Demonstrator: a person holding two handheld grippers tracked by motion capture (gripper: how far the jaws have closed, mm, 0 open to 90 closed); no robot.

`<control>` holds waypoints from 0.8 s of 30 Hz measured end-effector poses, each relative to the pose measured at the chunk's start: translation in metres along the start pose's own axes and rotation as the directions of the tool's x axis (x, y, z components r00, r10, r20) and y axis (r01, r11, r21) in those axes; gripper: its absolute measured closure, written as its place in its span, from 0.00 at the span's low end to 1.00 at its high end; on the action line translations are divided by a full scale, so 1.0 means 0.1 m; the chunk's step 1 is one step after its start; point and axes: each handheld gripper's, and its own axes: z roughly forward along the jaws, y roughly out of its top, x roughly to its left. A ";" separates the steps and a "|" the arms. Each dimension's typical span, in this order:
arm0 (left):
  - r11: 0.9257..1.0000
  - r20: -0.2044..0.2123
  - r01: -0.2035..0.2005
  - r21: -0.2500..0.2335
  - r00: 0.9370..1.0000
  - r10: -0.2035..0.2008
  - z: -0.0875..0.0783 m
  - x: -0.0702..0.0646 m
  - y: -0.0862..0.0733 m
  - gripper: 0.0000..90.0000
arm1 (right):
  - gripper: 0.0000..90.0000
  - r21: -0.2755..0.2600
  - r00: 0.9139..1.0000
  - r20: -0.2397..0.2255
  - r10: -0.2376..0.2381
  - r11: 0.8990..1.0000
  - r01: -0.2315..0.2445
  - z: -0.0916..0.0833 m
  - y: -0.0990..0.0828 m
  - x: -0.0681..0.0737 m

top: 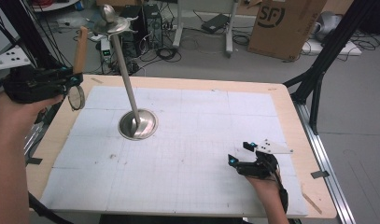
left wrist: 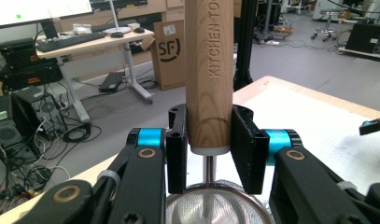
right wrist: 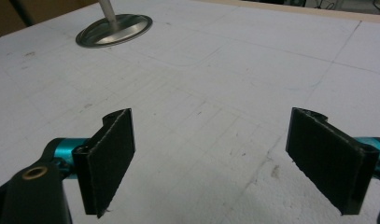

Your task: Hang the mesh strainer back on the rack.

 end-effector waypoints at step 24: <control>0.999 0.033 -0.004 0.047 0.999 0.002 0.33 -0.14 -0.01 0.77 | 0.16 -0.002 1.000 -0.001 -0.004 1.000 0.004 0.00 0.00 0.00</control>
